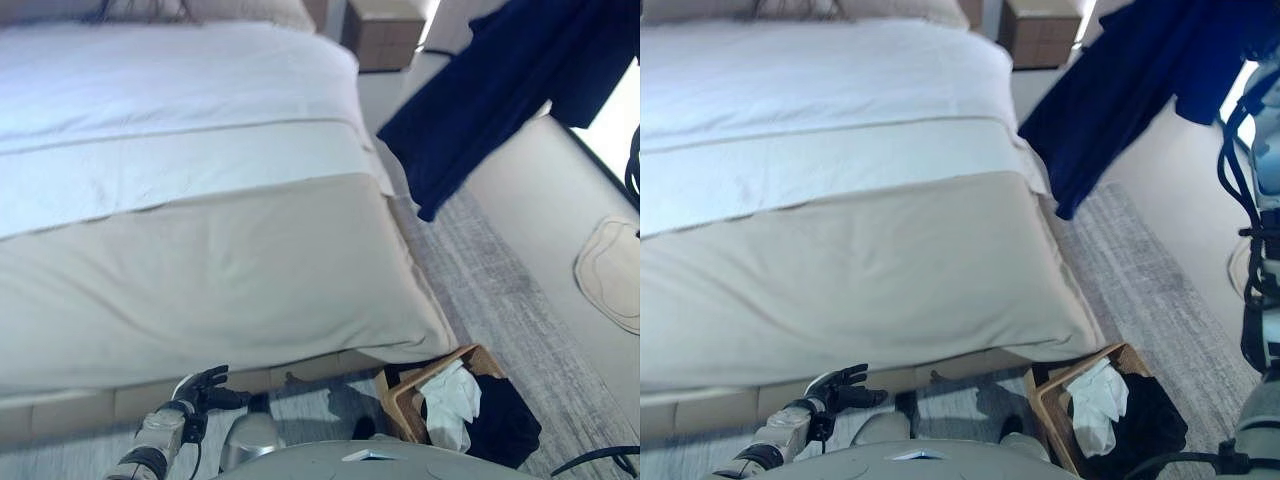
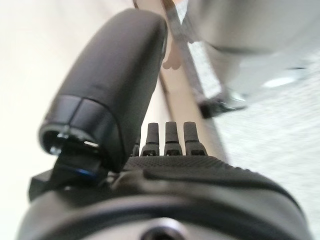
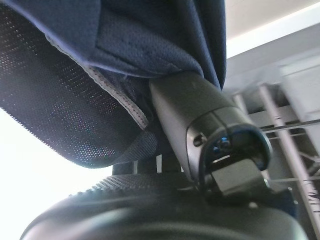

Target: Pick up the clothes from the bed and place them into the basket

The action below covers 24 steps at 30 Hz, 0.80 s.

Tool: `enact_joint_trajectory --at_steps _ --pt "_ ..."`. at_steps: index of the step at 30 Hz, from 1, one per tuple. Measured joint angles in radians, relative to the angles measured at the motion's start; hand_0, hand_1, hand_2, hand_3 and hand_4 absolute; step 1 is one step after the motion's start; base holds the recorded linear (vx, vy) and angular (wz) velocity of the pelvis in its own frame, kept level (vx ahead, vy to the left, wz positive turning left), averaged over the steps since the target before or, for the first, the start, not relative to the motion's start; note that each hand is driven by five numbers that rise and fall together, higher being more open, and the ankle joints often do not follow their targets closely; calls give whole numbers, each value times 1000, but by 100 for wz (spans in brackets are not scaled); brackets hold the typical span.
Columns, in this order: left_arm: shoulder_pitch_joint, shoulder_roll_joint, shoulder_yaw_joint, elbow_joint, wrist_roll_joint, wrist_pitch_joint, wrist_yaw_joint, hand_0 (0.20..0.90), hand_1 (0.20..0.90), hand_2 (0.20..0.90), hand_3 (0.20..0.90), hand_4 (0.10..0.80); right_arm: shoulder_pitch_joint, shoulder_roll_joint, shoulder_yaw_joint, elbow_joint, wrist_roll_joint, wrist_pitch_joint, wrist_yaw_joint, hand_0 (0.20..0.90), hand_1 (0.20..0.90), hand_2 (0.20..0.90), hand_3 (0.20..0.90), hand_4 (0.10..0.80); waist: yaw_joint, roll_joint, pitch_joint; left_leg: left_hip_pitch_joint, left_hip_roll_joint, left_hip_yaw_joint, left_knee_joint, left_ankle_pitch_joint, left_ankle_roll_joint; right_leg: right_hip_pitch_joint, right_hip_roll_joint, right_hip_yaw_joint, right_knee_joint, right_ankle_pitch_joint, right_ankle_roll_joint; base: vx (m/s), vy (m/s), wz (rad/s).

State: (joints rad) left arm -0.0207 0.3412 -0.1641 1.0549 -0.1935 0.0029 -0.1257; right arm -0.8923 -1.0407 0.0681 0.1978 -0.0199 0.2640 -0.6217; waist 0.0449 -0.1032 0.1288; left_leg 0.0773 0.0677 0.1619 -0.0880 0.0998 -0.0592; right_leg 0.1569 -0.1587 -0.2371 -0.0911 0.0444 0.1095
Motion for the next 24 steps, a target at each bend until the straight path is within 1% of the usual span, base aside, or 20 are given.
enact_joint_trajectory --at_steps 1,2,5,8,12,13,14,19,22,24 --pt "0 -4 -2 0 0 3 0 900 900 900 900 800 19 0 -18 3 1 2 9 300 300 300 200 100 -12 1 -4 8 1 8 0 0 0 2 0 9 0 0 0 -80 -60 -30" --pt "-15 -13 -3 -2 0 16 0 900 900 900 900 800 57 0 -49 16 5 7 23 300 300 300 200 100 -43 5 -9 20 3 22 -1 0 0 6 1 20 0 -1 1 -64 -51 -26" --pt "-30 -16 -18 -2 0 38 -1 900 900 900 900 800 147 0 -92 42 12 24 70 300 300 300 200 100 -81 15 -17 30 6 48 -4 -2 -1 1 1 47 -1 -5 6 -61 -56 -32" --pt "-28 -19 -19 -2 0 45 -1 900 900 900 900 800 253 0 -95 84 9 46 138 300 300 300 200 100 -113 38 -35 33 18 80 -6 -6 -6 -17 9 79 -1 -6 8 -60 -66 -32" --pt "-6 -23 -19 -2 1 63 -16 900 900 900 900 800 388 1 -95 155 -21 81 243 300 300 300 200 100 -131 73 -59 32 33 99 -6 -8 -5 -32 23 99 -6 -8 12 -62 -64 -17" --pt "1 -25 -19 -2 1 63 -17 900 900 900 900 800 410 2 -95 167 -22 93 263 300 300 300 200 100 -131 77 -61 32 37 102 -7 -11 -12 -35 27 103 -6 -9 13 -65 -72 -15" --pt "9 -28 -21 -2 2 65 -17 900 900 900 900 800 429 3 -95 185 -31 102 284 300 300 300 200 100 -133 92 -69 30 40 107 -6 -13 -14 -46 30 113 -6 -8 11 -83 -94 -17" --pt "28 -35 -29 -2 20 66 -24 900 900 900 900 800 537 20 -95 267 -102 104 366 300 300 300 200 100 -134 103 -76 30 44 109 -6 -11 -14 -48 35 118 -6 -7 11 -28 -62 -5" --pt "33 -34 -29 -1 36 66 -30 900 900 900 900 800 555 78 -93 315 -130 112 402 300 300 300 200 100 -147 104 -76 31 44 112 -6 -8 -10 -49 35 120 -6 -7 10 -4 -97 -3" --pt "33 -33 -29 -1 39 66 -36 900 900 900 900 800 564 113 -92 358 -144 112 422 300 300 300 200 100 -146 104 -76 31 44 116 -6 -9 -10 -51 35 124 -6 -4 5 -36 -104 -5"
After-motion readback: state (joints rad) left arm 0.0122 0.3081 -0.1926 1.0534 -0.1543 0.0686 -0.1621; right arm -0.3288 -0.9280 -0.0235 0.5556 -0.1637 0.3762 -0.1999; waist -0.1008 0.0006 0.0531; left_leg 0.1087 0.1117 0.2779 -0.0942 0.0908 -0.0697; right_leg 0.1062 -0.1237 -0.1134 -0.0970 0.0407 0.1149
